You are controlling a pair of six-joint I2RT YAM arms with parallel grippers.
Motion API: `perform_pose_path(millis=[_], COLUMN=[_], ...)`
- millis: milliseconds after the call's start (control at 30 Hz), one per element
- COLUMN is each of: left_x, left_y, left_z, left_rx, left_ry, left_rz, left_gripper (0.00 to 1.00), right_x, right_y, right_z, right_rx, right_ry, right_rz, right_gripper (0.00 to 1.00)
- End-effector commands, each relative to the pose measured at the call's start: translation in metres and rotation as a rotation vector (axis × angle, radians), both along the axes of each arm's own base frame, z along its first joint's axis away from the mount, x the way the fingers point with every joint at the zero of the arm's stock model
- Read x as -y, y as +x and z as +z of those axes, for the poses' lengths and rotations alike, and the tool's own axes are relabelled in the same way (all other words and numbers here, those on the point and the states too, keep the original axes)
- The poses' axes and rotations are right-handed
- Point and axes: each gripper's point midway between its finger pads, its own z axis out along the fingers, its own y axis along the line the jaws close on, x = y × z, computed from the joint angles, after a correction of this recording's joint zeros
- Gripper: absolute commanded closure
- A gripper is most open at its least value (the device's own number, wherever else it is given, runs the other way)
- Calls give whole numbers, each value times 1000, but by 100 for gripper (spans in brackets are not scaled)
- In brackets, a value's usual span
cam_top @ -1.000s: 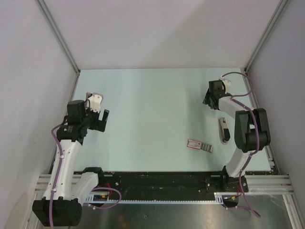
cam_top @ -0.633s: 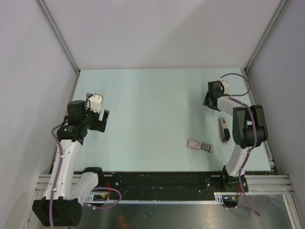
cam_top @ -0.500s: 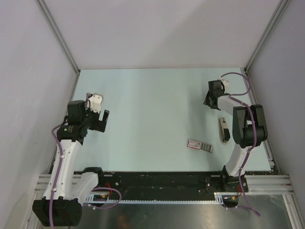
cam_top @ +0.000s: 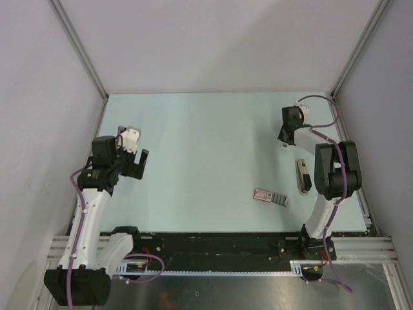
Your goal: Unload the staples from the stapler
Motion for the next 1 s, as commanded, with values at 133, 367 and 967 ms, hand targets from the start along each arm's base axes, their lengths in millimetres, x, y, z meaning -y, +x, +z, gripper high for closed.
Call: perform_pose_path(millis=[133, 367, 967], left_x=[3, 22, 90], left_y=[0, 2, -31], left_z=[4, 27, 27], left_rx=[25, 81, 149], left_ry=[-3, -74, -230], left_rz=[-31, -104, -541], left_gripper=[1, 1, 1], right_x=[-37, -172, -415], right_y=[9, -22, -154], right_z=[14, 53, 126], right_rx=[36, 116, 242], right_ry=[43, 176, 708], right_rz=[62, 277, 535], right_gripper=[92, 99, 100])
